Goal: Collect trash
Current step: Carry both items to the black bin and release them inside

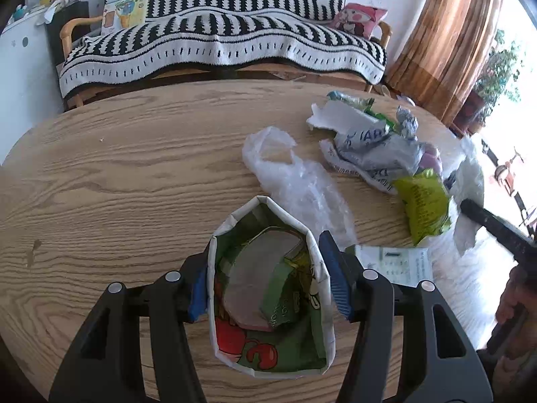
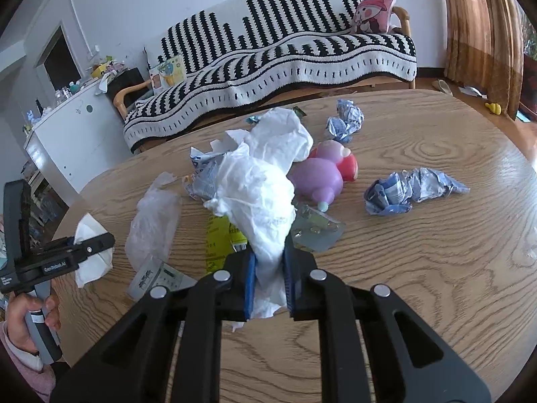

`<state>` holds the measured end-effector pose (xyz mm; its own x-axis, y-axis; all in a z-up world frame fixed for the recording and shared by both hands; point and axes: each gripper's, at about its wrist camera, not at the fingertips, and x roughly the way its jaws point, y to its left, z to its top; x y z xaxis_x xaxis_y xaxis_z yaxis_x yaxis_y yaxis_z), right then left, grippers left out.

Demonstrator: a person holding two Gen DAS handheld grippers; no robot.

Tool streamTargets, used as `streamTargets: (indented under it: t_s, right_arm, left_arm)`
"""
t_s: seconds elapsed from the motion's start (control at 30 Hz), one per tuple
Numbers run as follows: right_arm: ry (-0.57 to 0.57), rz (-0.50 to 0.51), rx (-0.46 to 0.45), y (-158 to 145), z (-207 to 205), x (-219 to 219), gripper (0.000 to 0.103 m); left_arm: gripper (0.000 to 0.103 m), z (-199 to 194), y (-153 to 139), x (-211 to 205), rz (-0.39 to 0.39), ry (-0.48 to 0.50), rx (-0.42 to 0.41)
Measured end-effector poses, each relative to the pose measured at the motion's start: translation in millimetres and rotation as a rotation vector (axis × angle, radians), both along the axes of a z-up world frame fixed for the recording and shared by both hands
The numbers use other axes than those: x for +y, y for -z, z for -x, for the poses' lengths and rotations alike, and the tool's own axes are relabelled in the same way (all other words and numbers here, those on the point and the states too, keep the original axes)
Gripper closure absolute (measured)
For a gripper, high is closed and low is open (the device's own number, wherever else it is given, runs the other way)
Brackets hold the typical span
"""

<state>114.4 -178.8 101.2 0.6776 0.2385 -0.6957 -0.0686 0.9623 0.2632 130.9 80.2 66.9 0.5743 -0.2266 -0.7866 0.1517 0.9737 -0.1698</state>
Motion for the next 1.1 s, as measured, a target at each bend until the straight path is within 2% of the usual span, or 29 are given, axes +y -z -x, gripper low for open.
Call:
streamTargets:
  t_s: [0.17, 0.27, 0.4, 0.53, 0.63, 0.7, 0.8, 0.87, 0.93, 1.1]
  right_arm:
    - [0.018, -0.061, 0.004, -5, 6, -9, 0.089]
    - [0.051, -0.128, -0.05, -26, 34, -32, 0.089]
    - [0.102, -0.119, -0.103, -54, 95, -80, 0.089]
    - [0.225, -0.073, -0.126, -73, 181, -154, 0.089]
    - [0.318, -0.087, -0.089, -62, 235, -204, 0.089]
    - [0.368, -0.11, 0.017, -28, 268, -238, 0.089]
    - [0.448, -0.207, 0.215, 47, 305, -273, 0.089]
    - [0.483, -0.254, 0.273, 80, 327, -283, 0.089]
    - [0.507, -0.289, 0.286, 95, 341, -288, 0.089]
    - [0.524, -0.312, 0.306, 108, 343, -296, 0.089]
  left_arm:
    - [0.046, 8, -26, -18, 0.068, -0.012, -0.054]
    - [0.046, 23, -50, -51, 0.1, 0.046, -0.091]
    - [0.046, 65, -81, -134, 0.128, 0.22, -0.121]
    - [0.046, 119, -88, -225, 0.162, 0.407, -0.1]
    - [0.046, 168, -61, -301, 0.191, 0.563, 0.002]
    - [0.046, 195, -32, -343, 0.154, 0.648, 0.072]
    - [0.046, 227, 24, -395, 0.055, 0.732, 0.176]
    - [0.046, 238, 54, -413, 0.011, 0.77, 0.242]
    - [0.046, 241, 72, -423, -0.023, 0.789, 0.288]
    - [0.046, 237, 83, -434, -0.053, 0.793, 0.309]
